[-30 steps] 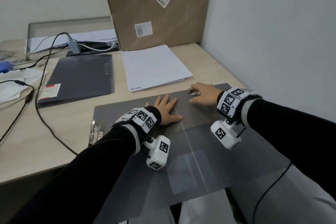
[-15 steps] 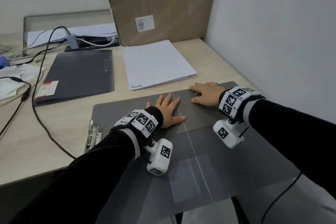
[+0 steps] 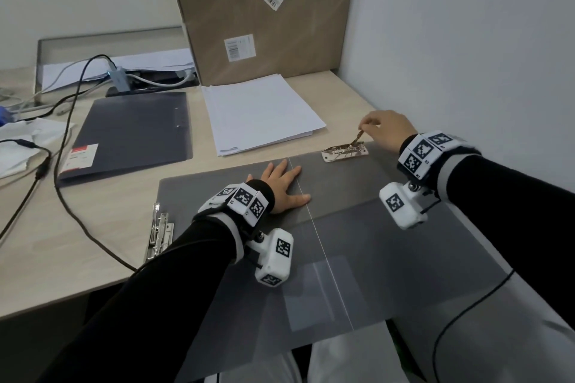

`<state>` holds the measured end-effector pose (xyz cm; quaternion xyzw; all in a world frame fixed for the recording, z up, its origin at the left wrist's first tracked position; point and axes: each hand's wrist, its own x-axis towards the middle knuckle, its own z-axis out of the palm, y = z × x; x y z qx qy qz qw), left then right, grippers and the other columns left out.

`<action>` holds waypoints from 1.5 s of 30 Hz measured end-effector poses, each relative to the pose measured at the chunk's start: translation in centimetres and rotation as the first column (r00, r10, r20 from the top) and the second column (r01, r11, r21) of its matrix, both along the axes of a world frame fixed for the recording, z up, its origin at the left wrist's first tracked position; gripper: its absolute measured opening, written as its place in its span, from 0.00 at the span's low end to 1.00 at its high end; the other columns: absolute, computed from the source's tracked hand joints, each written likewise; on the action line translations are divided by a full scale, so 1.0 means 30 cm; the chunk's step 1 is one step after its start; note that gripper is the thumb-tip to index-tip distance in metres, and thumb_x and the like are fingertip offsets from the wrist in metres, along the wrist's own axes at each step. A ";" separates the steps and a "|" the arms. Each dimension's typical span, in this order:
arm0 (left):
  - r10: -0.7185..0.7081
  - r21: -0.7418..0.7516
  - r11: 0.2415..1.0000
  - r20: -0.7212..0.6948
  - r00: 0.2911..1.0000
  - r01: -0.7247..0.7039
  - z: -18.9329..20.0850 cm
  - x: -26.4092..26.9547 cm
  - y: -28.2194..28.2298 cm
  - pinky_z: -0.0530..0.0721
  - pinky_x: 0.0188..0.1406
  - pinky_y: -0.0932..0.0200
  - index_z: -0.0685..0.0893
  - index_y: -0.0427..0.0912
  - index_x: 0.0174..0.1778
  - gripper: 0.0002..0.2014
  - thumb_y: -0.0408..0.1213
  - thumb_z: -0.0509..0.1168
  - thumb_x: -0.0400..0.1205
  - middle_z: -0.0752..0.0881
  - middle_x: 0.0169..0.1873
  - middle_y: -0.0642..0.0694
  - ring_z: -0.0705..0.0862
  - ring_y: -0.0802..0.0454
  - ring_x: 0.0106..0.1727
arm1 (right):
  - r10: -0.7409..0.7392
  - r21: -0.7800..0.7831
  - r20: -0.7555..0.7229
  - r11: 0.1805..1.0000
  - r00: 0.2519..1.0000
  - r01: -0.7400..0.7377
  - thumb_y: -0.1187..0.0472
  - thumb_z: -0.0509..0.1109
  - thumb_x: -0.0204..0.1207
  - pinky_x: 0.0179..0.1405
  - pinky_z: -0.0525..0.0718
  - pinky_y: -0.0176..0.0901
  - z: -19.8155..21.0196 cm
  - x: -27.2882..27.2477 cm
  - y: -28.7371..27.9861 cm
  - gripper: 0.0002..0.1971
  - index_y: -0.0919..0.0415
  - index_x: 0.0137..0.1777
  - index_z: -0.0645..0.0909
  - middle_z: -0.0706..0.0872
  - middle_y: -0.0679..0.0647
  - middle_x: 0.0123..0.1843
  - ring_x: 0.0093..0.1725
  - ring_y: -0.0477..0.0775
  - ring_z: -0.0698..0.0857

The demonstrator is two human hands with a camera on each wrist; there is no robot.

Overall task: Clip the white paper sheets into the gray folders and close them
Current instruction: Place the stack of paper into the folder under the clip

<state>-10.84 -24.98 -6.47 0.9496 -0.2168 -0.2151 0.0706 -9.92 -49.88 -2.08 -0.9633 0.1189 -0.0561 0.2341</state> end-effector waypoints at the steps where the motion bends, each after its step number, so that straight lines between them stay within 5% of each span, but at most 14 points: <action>1: -0.002 -0.002 1.000 0.003 1.000 0.002 -0.001 -0.001 0.002 0.44 0.80 0.31 0.46 0.60 0.83 0.38 0.64 0.54 0.79 0.41 0.85 0.54 0.40 0.48 0.86 | -0.016 -0.050 -0.059 0.999 0.998 0.013 0.56 0.60 0.81 0.68 0.73 0.47 -0.003 -0.002 -0.026 0.14 0.55 0.61 0.83 0.81 0.56 0.70 0.70 0.59 0.78; 4: -0.008 -0.006 1.000 0.008 1.000 0.008 -0.001 -0.002 0.006 0.44 0.79 0.31 0.46 0.60 0.83 0.39 0.65 0.54 0.79 0.41 0.85 0.54 0.40 0.48 0.86 | -0.022 -0.146 -0.304 0.989 0.952 -0.024 0.50 0.56 0.84 0.77 0.65 0.49 -0.040 -0.021 -0.059 0.26 0.62 0.78 0.66 0.68 0.62 0.81 0.79 0.61 0.68; 9: -0.006 -0.027 1.000 0.006 1.000 0.007 -0.004 0.000 0.010 0.42 0.79 0.32 0.47 0.61 0.83 0.39 0.64 0.55 0.78 0.41 0.85 0.55 0.40 0.49 0.86 | -0.021 -0.083 -0.454 0.996 0.891 -0.019 0.40 0.57 0.80 0.82 0.57 0.52 -0.091 -0.062 -0.040 0.43 0.61 0.84 0.40 0.53 0.60 0.86 0.84 0.61 0.58; 16: 0.050 -0.039 0.998 0.034 0.998 -0.048 -0.008 0.027 0.021 0.44 0.80 0.32 0.48 0.60 0.83 0.39 0.65 0.55 0.78 0.43 0.85 0.54 0.41 0.49 0.86 | -0.010 0.013 -0.374 1.000 0.927 0.016 0.48 0.61 0.81 0.79 0.61 0.46 -0.033 -0.026 -0.006 0.41 0.65 0.84 0.43 0.55 0.58 0.85 0.83 0.60 0.61; 20: 0.094 -0.079 0.993 0.016 0.995 -0.093 -0.003 0.055 0.026 0.45 0.80 0.32 0.51 0.58 0.83 0.40 0.65 0.58 0.77 0.45 0.85 0.53 0.43 0.48 0.86 | -0.028 0.016 -0.261 0.999 0.965 0.033 0.58 0.65 0.79 0.76 0.63 0.43 0.012 0.032 0.037 0.34 0.65 0.82 0.57 0.64 0.60 0.82 0.81 0.59 0.64; 22: 0.145 -0.199 0.969 -0.008 0.989 -0.144 0.014 0.060 0.027 0.50 0.81 0.36 0.59 0.53 0.82 0.37 0.61 0.60 0.78 0.55 0.84 0.50 0.52 0.48 0.85 | -0.026 0.057 -0.199 0.998 0.980 0.038 0.60 0.65 0.77 0.73 0.66 0.43 0.030 0.071 0.065 0.31 0.62 0.80 0.63 0.68 0.58 0.81 0.79 0.58 0.68; 26: 0.460 -0.614 0.670 -0.098 0.882 -0.417 0.071 0.131 0.063 0.73 0.74 0.54 0.76 0.41 0.72 0.22 0.42 0.64 0.81 0.79 0.70 0.42 0.77 0.45 0.71 | -0.005 0.133 -0.125 0.991 0.992 0.021 0.61 0.64 0.77 0.72 0.68 0.45 0.047 0.170 0.129 0.26 0.62 0.76 0.70 0.72 0.57 0.77 0.77 0.57 0.71; 28: 0.562 -0.647 0.585 -0.112 0.820 -0.489 0.096 0.195 0.098 0.74 0.73 0.51 0.74 0.40 0.72 0.22 0.39 0.62 0.81 0.78 0.71 0.42 0.78 0.44 0.70 | -0.006 0.148 -0.156 0.989 0.988 0.029 0.61 0.64 0.78 0.72 0.69 0.47 0.052 0.217 0.160 0.26 0.63 0.76 0.69 0.72 0.58 0.77 0.77 0.59 0.71; 32: 0.674 -0.567 0.534 -0.162 0.721 -0.627 0.098 0.324 0.165 0.67 0.77 0.53 0.65 0.37 0.79 0.27 0.38 0.58 0.83 0.69 0.78 0.39 0.70 0.41 0.78 | -0.038 0.158 -0.249 0.984 0.968 0.079 0.62 0.64 0.79 0.71 0.71 0.49 0.036 0.310 0.194 0.25 0.71 0.74 0.69 0.74 0.65 0.75 0.74 0.64 0.73; 36: 0.698 -0.504 0.538 -0.183 0.692 -0.676 0.064 0.396 0.179 0.67 0.75 0.53 0.58 0.36 0.81 0.30 0.39 0.58 0.83 0.67 0.79 0.38 0.69 0.40 0.78 | -0.030 0.203 -0.302 0.974 0.953 0.095 0.58 0.66 0.78 0.66 0.73 0.48 -0.006 0.378 0.206 0.27 0.70 0.74 0.68 0.75 0.63 0.72 0.71 0.64 0.75; 40: 0.673 -0.444 0.603 -0.161 0.721 -0.663 0.047 0.430 0.148 0.66 0.76 0.51 0.58 0.33 0.80 0.30 0.39 0.57 0.83 0.66 0.79 0.36 0.67 0.40 0.79 | 0.018 0.300 -0.293 0.951 0.956 0.074 0.60 0.66 0.77 0.46 0.74 0.44 -0.052 0.443 0.221 0.10 0.66 0.54 0.75 0.78 0.60 0.51 0.48 0.60 0.78; 45: 0.663 -0.373 0.662 -0.112 0.740 -0.650 0.042 0.446 0.124 0.60 0.80 0.48 0.54 0.32 0.81 0.34 0.44 0.58 0.83 0.57 0.81 0.37 0.57 0.39 0.82 | 0.060 0.383 -0.293 0.922 0.954 0.059 0.63 0.67 0.76 0.41 0.76 0.44 -0.073 0.464 0.251 0.05 0.63 0.40 0.74 0.77 0.56 0.40 0.42 0.59 0.78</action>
